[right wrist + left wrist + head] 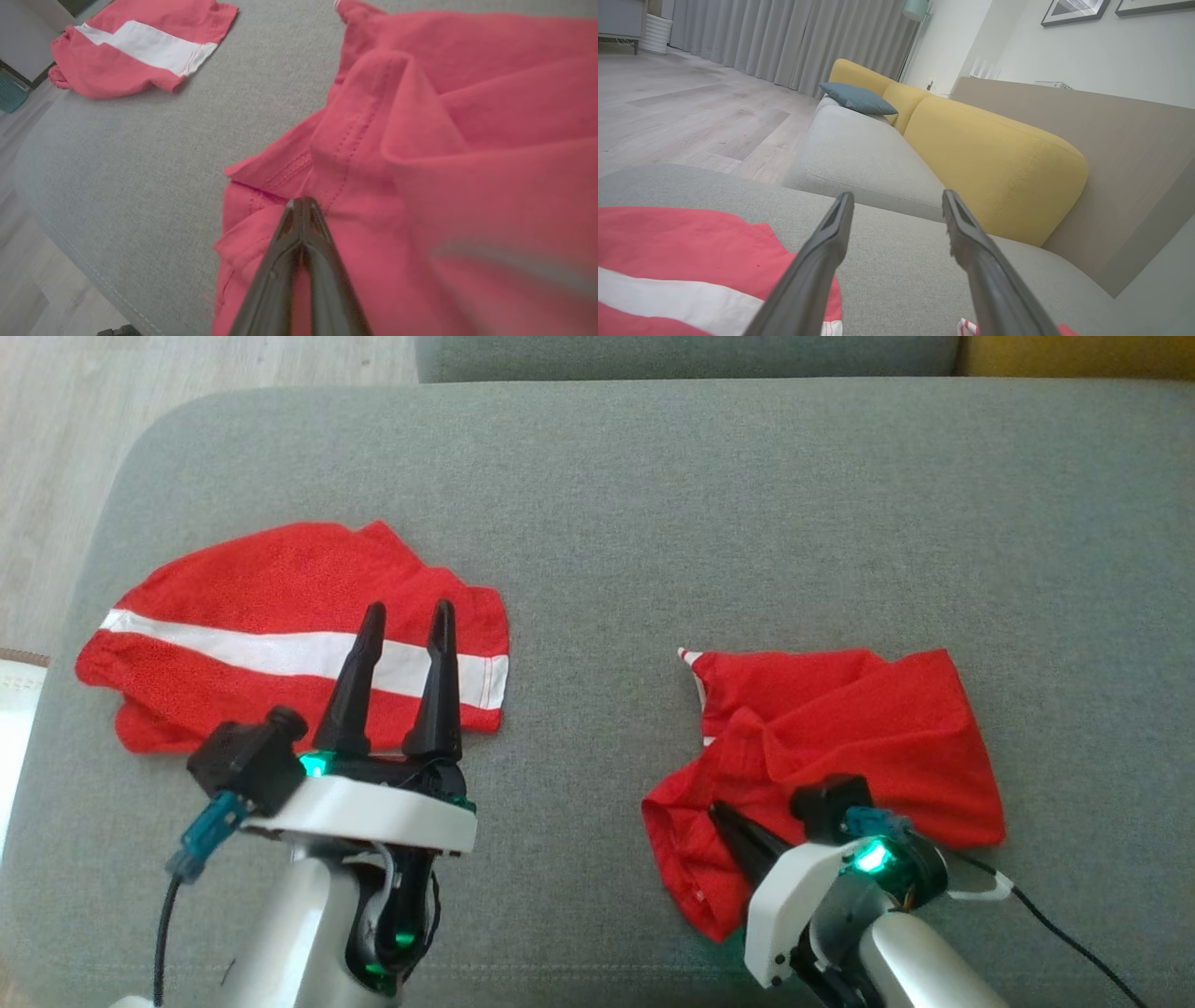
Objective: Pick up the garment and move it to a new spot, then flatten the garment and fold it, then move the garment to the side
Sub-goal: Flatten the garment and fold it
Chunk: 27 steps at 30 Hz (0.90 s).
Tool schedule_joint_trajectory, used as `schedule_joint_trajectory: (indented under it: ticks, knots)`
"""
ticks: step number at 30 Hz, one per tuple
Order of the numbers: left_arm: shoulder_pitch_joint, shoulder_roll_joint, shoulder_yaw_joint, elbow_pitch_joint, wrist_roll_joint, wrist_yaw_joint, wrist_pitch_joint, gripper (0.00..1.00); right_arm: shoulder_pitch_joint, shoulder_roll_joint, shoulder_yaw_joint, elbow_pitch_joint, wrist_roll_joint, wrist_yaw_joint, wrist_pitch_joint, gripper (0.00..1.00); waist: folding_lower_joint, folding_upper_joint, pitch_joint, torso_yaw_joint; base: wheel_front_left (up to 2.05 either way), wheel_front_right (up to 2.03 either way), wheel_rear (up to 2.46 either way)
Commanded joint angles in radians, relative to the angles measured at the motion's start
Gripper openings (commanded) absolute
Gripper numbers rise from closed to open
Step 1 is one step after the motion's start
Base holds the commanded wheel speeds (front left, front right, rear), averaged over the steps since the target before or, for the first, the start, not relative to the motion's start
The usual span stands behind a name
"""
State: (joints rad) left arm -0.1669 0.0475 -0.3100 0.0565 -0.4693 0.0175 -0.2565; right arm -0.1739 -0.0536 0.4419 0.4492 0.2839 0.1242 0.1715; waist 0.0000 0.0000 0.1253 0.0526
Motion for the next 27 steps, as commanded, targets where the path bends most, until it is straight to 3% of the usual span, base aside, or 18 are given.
schedule_joint_trajectory:
  ticks: [1,6,15,27]
  knots:
    - [-0.023,0.003,0.034,-0.031,-0.005,0.005,-0.005,1.00,-0.006,0.003,0.020,-0.032,-0.001,0.007,0.010,0.00,0.0000,0.0000,-0.003,0.000,0.00,0.00,0.00]
    - [-0.018,0.003,0.035,-0.031,-0.006,0.008,-0.005,1.00,0.016,0.000,0.016,-0.055,-0.002,0.007,0.060,0.00,0.0000,0.0000,-0.011,-0.002,0.00,0.00,0.00]
    - [-0.020,0.003,0.025,-0.034,-0.009,0.009,-0.005,1.00,-0.030,0.003,0.036,-0.089,0.027,0.007,0.037,0.00,0.0000,0.0000,-0.004,0.004,0.00,0.00,0.00]
    - [-0.029,0.003,0.020,-0.033,-0.015,0.010,-0.005,1.00,-0.085,0.003,0.039,0.015,0.016,0.007,0.097,0.00,0.0000,0.0000,0.012,0.026,0.00,0.00,0.00]
